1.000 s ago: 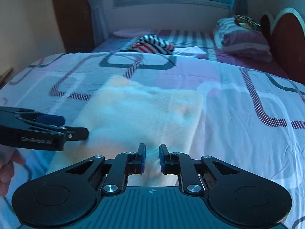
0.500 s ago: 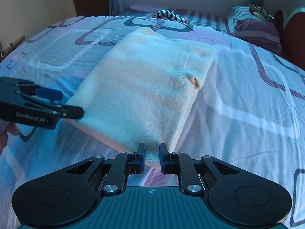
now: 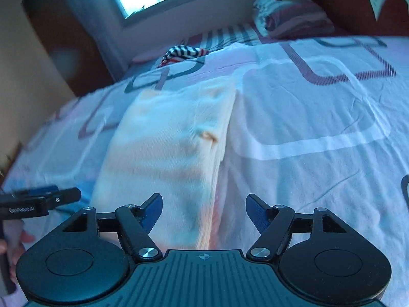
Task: Fold small clothes
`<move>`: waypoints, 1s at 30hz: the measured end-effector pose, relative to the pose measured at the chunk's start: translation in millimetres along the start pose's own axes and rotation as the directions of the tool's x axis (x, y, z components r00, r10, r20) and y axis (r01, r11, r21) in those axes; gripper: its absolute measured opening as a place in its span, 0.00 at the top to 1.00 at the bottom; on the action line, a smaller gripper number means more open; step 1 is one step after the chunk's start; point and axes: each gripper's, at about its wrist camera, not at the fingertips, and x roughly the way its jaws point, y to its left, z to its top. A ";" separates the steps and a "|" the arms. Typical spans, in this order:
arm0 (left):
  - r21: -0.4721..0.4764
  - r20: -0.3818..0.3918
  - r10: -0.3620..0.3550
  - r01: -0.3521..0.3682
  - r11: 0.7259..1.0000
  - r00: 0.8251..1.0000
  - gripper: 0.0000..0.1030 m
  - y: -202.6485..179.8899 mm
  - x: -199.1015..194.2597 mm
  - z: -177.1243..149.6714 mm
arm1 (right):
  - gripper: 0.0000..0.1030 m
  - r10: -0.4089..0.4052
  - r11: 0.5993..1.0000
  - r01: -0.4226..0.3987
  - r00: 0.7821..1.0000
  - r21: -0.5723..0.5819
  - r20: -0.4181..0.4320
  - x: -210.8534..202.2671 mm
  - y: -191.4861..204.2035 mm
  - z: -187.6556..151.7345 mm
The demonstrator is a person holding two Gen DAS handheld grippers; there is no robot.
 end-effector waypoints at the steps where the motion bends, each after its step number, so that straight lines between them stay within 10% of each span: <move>1: -0.042 -0.012 -0.029 0.028 0.999 1.000 0.04 7.2 5.6 6.1 | 0.30 0.025 0.999 -0.026 1.000 0.032 0.008 0.3 -5.9 5.5; 9: -0.311 -0.094 -0.317 0.275 0.910 0.944 0.30 34.8 63.0 29.0 | 0.46 0.207 0.956 -0.201 0.978 0.215 -0.002 41.3 -37.3 46.6; 21: -0.295 -0.127 -0.370 0.321 0.900 0.920 0.32 11.2 104.9 48.5 | 0.47 0.411 0.841 -0.365 0.911 0.399 -0.034 93.8 -87.3 58.3; 30: -0.279 -0.135 -0.331 0.285 0.917 0.934 0.47 -7.1 117.8 61.8 | 0.59 0.322 0.930 -0.297 0.942 0.216 -0.091 103.4 -47.0 70.2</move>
